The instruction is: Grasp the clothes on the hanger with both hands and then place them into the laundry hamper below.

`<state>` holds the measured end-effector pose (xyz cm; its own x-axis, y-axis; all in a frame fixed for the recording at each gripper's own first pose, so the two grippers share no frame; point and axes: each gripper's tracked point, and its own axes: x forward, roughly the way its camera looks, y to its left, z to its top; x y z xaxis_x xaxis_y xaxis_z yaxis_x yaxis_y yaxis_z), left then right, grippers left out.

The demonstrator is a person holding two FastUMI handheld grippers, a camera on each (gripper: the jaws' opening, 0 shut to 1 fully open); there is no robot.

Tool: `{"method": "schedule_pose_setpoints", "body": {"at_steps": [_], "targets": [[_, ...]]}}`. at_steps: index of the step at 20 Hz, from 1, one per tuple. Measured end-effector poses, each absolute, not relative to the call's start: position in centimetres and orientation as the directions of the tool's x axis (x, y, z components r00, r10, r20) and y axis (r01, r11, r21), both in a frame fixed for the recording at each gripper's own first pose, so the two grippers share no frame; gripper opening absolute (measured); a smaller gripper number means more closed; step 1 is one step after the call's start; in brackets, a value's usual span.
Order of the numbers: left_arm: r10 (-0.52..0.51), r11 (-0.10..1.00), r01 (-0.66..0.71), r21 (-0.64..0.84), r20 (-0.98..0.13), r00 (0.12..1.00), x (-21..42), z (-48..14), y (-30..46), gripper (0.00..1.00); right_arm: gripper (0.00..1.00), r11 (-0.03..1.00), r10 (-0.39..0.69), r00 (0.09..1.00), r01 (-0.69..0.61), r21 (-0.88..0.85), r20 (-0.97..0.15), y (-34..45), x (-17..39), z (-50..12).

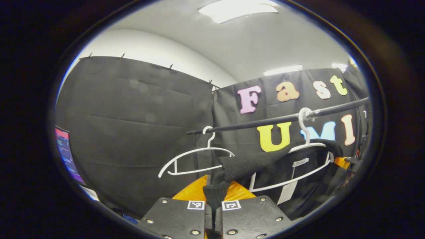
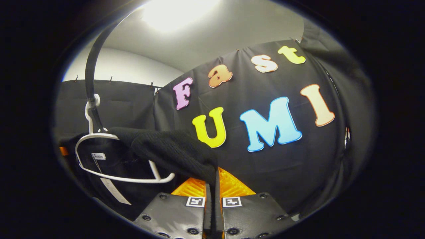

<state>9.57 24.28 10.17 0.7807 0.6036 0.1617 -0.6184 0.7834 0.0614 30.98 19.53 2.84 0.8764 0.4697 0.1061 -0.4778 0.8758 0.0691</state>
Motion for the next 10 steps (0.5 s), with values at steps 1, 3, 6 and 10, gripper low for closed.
{"method": "schedule_pose_setpoints", "body": {"at_steps": [1,3,6,10], "targets": [[0.602,0.785,-0.617,0.057,0.161,0.782,9.8,10.2,25.0,0.06,0.08,0.878,0.465,0.878,-0.474,0.065,0.112,19.7,31.4,3.0],[0.596,0.791,-0.610,0.050,0.161,0.786,9.8,10.8,25.8,0.06,0.02,0.882,0.458,0.880,-0.467,0.057,0.128,19.9,32.0,3.7],[0.573,0.804,-0.589,0.082,0.155,0.804,10.2,11.6,26.8,0.06,0.05,0.883,0.457,0.876,-0.468,0.041,0.155,20.3,33.0,4.5],[0.521,0.831,-0.543,0.123,0.170,0.836,11.9,12.1,27.6,0.04,0.03,0.874,0.475,0.867,-0.485,0.038,0.150,20.7,34.3,3.6]]}}
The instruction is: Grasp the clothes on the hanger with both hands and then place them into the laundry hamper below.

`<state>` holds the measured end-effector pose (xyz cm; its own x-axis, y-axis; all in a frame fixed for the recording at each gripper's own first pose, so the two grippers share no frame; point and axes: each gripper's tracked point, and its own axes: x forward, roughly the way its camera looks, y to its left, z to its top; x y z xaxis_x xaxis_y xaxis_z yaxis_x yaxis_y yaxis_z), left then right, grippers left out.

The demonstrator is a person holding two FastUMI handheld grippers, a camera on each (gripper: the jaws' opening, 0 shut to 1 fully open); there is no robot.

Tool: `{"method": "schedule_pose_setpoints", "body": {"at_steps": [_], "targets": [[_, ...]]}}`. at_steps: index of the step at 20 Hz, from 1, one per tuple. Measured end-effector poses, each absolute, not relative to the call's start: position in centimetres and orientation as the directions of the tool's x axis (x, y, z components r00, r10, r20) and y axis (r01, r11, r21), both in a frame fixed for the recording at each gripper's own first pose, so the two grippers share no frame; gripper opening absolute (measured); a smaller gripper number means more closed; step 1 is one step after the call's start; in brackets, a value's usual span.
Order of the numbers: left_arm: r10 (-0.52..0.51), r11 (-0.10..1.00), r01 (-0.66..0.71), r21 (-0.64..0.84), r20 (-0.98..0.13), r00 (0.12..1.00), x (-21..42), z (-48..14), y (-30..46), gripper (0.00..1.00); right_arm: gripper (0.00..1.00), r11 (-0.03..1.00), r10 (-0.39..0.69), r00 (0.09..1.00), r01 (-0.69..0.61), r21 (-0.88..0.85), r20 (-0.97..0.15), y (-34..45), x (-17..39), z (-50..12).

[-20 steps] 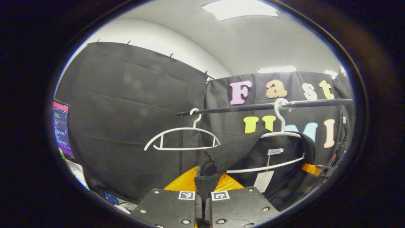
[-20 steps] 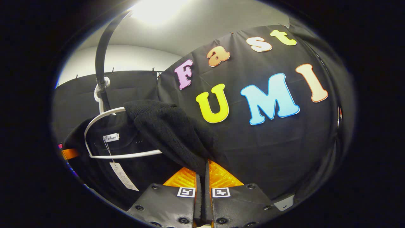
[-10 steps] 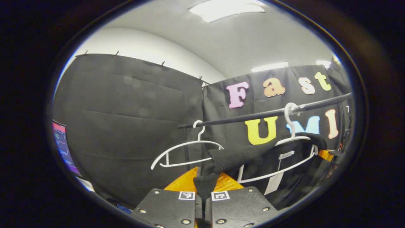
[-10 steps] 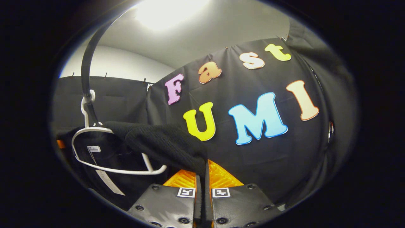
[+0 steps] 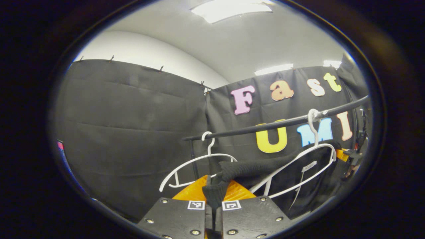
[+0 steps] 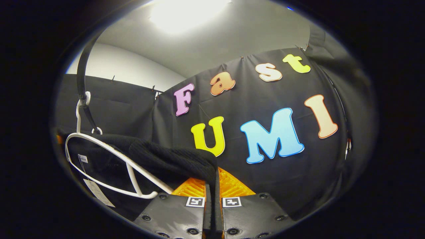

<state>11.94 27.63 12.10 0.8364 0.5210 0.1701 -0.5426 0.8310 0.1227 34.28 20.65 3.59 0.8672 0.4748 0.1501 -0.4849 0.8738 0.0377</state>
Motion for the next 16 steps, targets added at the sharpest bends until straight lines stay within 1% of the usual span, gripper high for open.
{"method": "schedule_pose_setpoints", "body": {"at_steps": [1,2,3,4,5,6,8,10,11,12,13,15,16], "targets": [[0.504,0.844,-0.525,0.115,0.166,0.847,12.4,11.8,27.9,0.06,0.03,0.867,0.486,0.864,-0.495,0.053,0.127,20.9,34.6,2.7],[0.493,0.854,-0.511,0.100,0.156,0.856,12.9,11.2,28.2,0.06,0.06,0.865,0.490,0.866,-0.497,0.066,0.098,21.0,35.0,1.5],[0.486,0.862,-0.500,0.083,0.144,0.862,13.1,10.5,28.5,0.06,0.03,0.866,0.490,0.869,-0.495,0.077,0.074,21.0,35.2,0.6],[0.487,0.864,-0.498,0.071,0.128,0.864,13.2,9.7,28.8,0.06,0.03,0.866,0.491,0.870,-0.494,0.081,0.057,21.0,35.1,0.0],[0.491,0.864,-0.499,0.062,0.110,0.864,13.1,8.7,29.4,0.04,0.06,0.867,0.491,0.870,-0.493,0.075,0.044,21.0,35.0,-0.6],[0.493,0.865,-0.499,0.051,0.096,0.865,12.9,7.9,29.6,0.02,0.06,0.869,0.489,0.871,-0.491,0.064,0.035,21.1,34.7,-1.2],[0.500,0.864,-0.503,0.019,0.071,0.863,12.4,6.3,30.3,0.04,0.06,0.870,0.490,0.872,-0.490,0.055,0.016,21.0,34.4,-2.4],[0.508,0.861,-0.508,-0.009,0.042,0.860,12.0,4.7,30.8,0.04,0.06,0.872,0.489,0.872,-0.487,0.054,-0.012,21.1,34.3,-3.7],[0.510,0.860,-0.510,-0.016,0.027,0.860,12.1,3.8,31.0,0.06,0.06,0.874,0.485,0.874,-0.484,0.051,-0.027,21.0,34.3,-4.4],[0.513,0.858,-0.513,-0.019,0.012,0.858,12.0,3.1,31.0,0.06,0.06,0.876,0.481,0.876,-0.480,0.048,-0.038,20.9,34.2,-5.0],[0.514,0.858,-0.514,-0.020,-0.002,0.858,12.1,2.3,30.8,0.06,0.03,0.880,0.474,0.879,-0.472,0.045,-0.050,20.6,34.0,-5.6],[0.509,0.860,-0.510,-0.030,-0.032,0.860,11.9,0.9,30.4,0.06,0.03,0.890,0.455,0.886,-0.451,0.062,-0.085,20.0,33.4,-7.2],[0.502,0.862,-0.504,-0.049,-0.047,0.863,11.8,0.1,30.2,0.04,0.06,0.895,0.445,0.888,-0.440,0.070,-0.113,19.7,33.1,-8.3]]}}
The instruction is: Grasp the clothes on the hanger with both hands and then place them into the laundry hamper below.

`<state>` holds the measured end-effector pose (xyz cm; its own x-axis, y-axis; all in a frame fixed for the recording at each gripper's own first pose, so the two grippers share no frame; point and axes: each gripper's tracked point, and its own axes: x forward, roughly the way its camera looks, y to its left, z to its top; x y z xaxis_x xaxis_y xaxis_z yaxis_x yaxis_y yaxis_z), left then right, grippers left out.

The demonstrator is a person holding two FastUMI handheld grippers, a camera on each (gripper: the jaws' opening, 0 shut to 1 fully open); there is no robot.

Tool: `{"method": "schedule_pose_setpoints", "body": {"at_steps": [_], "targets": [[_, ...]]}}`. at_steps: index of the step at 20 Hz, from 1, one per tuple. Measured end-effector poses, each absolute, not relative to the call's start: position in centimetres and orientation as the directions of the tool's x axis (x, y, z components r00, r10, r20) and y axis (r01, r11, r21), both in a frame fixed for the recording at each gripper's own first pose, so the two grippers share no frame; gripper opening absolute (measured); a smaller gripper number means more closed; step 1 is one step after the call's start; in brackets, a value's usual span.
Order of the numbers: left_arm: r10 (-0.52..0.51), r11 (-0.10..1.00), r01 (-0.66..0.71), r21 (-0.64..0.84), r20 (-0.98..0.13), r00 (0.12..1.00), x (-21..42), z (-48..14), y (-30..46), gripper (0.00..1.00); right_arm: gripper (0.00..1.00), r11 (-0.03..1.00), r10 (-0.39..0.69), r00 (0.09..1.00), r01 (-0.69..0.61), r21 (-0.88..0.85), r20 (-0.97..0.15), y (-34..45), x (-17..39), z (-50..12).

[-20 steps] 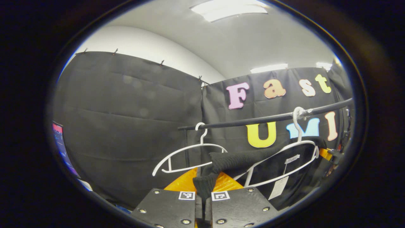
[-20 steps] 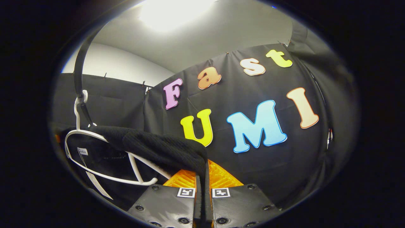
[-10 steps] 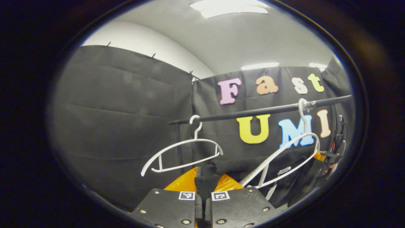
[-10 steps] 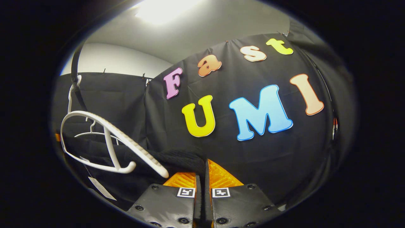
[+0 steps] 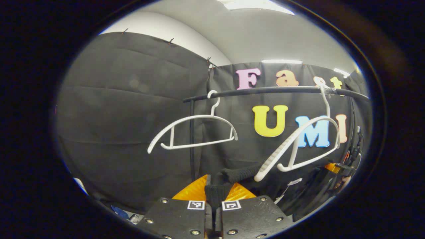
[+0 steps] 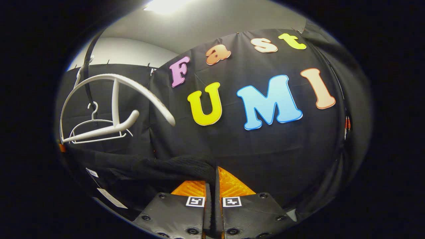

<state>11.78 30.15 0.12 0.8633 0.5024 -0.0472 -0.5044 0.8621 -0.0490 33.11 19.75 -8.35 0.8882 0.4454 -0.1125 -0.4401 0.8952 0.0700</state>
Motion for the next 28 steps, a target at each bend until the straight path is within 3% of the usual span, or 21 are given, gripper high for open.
{"method": "schedule_pose_setpoints", "body": {"at_steps": [7,14,28], "targets": [[0.449,0.874,-0.473,-0.111,-0.188,0.874,8.2,-6.3,28.7,0.04,0.02,0.942,0.333,0.904,-0.328,0.066,-0.267,15.9,27.4,-13.9],[0.357,0.917,-0.389,-0.091,-0.253,0.899,5.4,-11.6,25.4,0.04,0.06,0.967,0.238,0.905,-0.253,0.004,-0.353,12.1,19.6,-16.0],[0.039,0.999,-0.041,0.004,-0.415,0.909,9.9,-21.1,18.8,0.04,0.06,0.992,0.114,0.832,-0.129,0.011,-0.543,9.2,6.6,-24.9]]}}
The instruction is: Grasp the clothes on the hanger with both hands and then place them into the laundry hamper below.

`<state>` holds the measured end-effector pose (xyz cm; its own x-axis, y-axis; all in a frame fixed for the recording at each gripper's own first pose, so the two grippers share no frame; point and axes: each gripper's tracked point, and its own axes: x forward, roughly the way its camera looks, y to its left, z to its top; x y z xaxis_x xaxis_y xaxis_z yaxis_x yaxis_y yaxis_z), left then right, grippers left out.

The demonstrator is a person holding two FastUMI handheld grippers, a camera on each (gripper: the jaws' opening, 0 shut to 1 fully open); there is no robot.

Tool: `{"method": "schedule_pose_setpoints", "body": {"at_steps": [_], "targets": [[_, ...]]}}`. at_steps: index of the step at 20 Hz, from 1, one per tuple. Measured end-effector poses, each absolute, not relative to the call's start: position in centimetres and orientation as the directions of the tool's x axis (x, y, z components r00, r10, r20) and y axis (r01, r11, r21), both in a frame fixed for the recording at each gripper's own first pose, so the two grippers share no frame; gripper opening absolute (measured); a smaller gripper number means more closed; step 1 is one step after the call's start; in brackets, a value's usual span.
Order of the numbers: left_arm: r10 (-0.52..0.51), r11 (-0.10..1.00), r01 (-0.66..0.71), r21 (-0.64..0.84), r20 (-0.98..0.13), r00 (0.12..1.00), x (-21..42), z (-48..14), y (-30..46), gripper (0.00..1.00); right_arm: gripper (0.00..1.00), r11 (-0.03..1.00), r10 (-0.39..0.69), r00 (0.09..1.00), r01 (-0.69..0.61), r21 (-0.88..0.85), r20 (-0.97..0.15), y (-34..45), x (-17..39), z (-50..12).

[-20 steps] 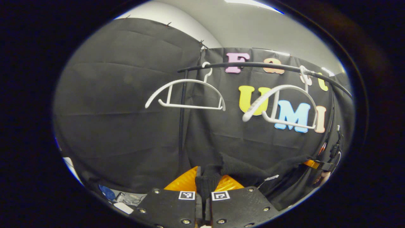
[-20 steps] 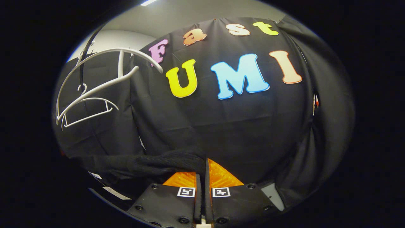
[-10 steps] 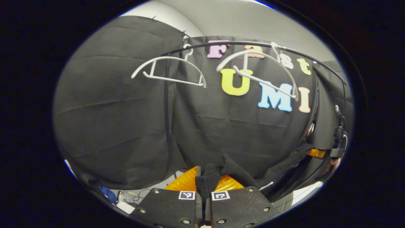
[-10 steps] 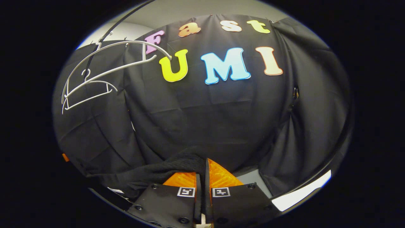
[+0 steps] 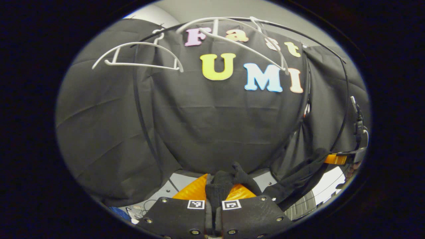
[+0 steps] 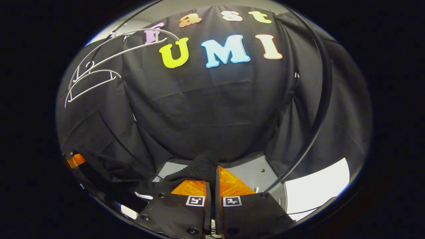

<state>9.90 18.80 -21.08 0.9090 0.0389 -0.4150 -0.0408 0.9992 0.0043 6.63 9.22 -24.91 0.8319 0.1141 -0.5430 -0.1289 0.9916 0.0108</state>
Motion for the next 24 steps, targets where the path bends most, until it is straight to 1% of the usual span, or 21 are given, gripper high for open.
{"method": "schedule_pose_setpoints", "body": {"at_steps": [2,3,7,9,10,11,13,14,19,20,22,23,24], "targets": [[0.008,1.000,-0.005,0.007,-0.447,0.895,10.7,-22.9,17.9,0.06,0.05,0.993,0.106,0.814,-0.121,0.012,-0.571,9.3,5.1,-26.4],[0.003,1.000,0.001,0.007,-0.467,0.885,10.7,-24.0,17.8,0.05,0.06,0.993,0.106,0.805,-0.117,0.019,-0.584,9.4,4.7,-27.0],[0.001,0.999,0.019,0.033,-0.531,0.848,10.7,-28.1,17.2,0.04,0.06,0.995,0.095,0.760,-0.078,0.054,-0.643,9.6,3.7,-30.0],[0.005,0.999,0.014,0.030,-0.555,0.832,10.3,-29.8,17.8,0.04,0.06,0.996,0.085,0.734,-0.064,0.056,-0.674,9.3,3.3,-31.7],[0.000,1.000,0.012,0.018,-0.570,0.822,10.3,-30.7,17.8,0.06,0.06,0.997,0.077,0.721,-0.047,0.062,-0.689,9.0,3.2,-32.5],[-0.004,1.000,0.010,0.006,-0.585,0.811,10.1,-31.9,17.8,0.05,0.06,0.997,0.073,0.710,-0.033,0.071,-0.700,8.8,3.3,-33.2],[-0.006,1.000,0.000,-0.010,-0.619,0.785,9.8,-34.2,17.9,0.06,0.06,0.998,0.059,0.692,-0.017,0.065,-0.719,8.7,2.9,-34.3],[-0.005,1.000,-0.005,-0.013,-0.633,0.774,9.8,-35.0,17.9,0.04,0.06,0.998,0.052,0.685,-0.012,0.060,-0.727,8.6,2.9,-34.9],[-0.010,1.000,-0.001,-0.017,-0.671,0.741,10.2,-37.9,17.2,0.05,0.06,0.998,0.048,0.635,-0.001,0.061,-0.771,8.7,1.2,-38.0],[-0.012,1.000,0.006,-0.012,-0.680,0.733,10.4,-38.3,17.0,0.05,0.03,0.998,0.047,0.627,0.001,0.061,-0.778,8.9,0.9,-38.2],[-0.017,1.000,0.021,-0.003,-0.698,0.716,10.4,-39.4,16.7,0.05,0.03,0.998,0.048,0.610,-0.002,0.059,-0.791,9.3,0.5,-39.2],[-0.019,0.999,0.031,0.005,-0.701,0.713,10.3,-39.7,16.5,0.05,0.07,0.998,0.054,0.598,-0.007,0.062,-0.800,9.6,0.4,-39.6],[-0.014,0.999,0.036,0.017,-0.699,0.715,10.4,-39.9,16.4,0.05,0.03,0.998,0.060,0.588,-0.012,0.066,-0.806,9.8,0.2,-40.1]]}}
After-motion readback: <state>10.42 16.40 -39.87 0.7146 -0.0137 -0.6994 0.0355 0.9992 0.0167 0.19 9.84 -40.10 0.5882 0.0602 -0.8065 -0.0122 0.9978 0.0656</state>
